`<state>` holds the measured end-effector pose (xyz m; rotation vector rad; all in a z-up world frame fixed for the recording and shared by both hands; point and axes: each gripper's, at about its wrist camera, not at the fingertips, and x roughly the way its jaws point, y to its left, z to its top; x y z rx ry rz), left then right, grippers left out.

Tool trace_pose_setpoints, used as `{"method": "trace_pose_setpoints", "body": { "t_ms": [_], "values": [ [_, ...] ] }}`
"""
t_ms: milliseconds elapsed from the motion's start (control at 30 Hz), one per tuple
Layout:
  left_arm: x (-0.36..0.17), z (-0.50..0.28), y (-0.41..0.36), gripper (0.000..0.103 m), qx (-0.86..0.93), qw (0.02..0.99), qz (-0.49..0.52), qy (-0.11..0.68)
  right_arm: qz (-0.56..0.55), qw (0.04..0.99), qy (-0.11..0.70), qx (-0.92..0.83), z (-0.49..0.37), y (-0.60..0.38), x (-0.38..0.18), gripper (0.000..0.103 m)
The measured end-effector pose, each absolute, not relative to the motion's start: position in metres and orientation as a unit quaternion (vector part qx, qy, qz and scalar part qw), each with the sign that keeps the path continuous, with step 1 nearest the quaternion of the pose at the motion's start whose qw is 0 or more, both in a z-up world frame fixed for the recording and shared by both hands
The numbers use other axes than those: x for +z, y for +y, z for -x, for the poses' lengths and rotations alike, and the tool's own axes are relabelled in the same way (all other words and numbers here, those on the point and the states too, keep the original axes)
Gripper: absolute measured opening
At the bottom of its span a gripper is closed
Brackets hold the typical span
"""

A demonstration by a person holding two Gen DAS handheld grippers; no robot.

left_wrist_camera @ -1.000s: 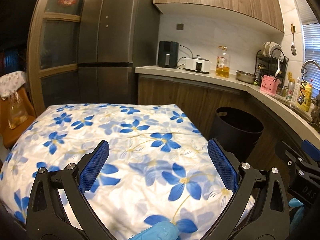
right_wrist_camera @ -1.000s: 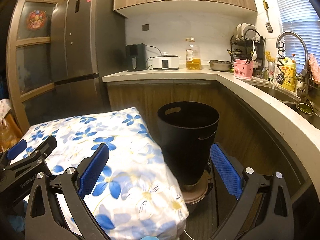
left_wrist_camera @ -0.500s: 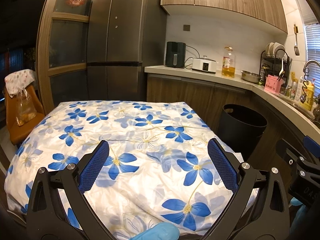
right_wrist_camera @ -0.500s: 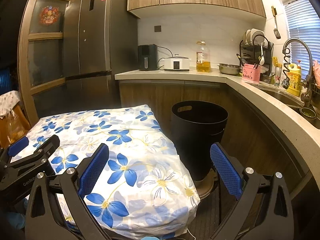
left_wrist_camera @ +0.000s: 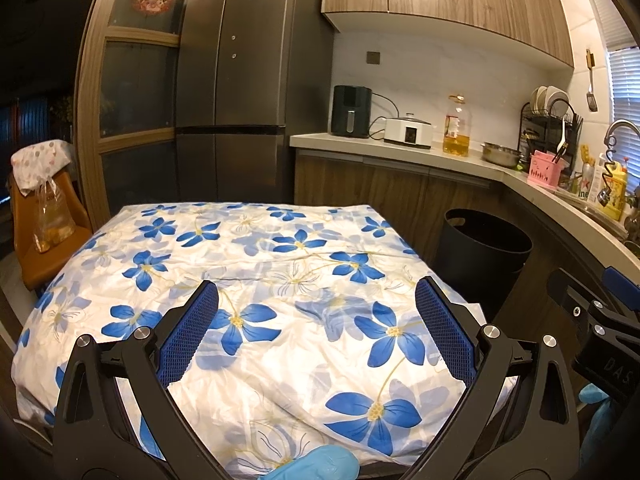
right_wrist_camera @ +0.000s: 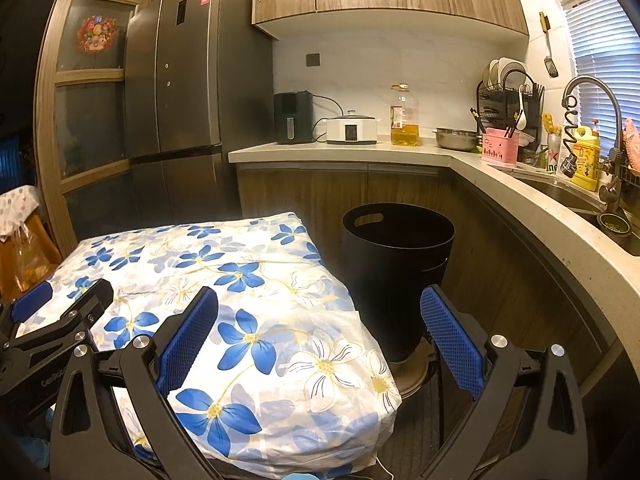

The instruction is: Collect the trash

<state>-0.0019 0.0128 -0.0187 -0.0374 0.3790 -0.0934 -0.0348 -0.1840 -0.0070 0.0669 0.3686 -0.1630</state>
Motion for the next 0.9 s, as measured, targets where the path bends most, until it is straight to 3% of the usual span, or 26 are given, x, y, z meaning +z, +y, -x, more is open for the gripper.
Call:
{"method": "trace_pose_setpoints", "body": {
  "t_ms": [900],
  "values": [
    [-0.013,0.0024,0.0075,0.097,-0.049,0.981,0.018,0.185,-0.033,0.98,0.178,-0.085,0.0346,-0.1857,-0.0031,0.097]
  ]
}}
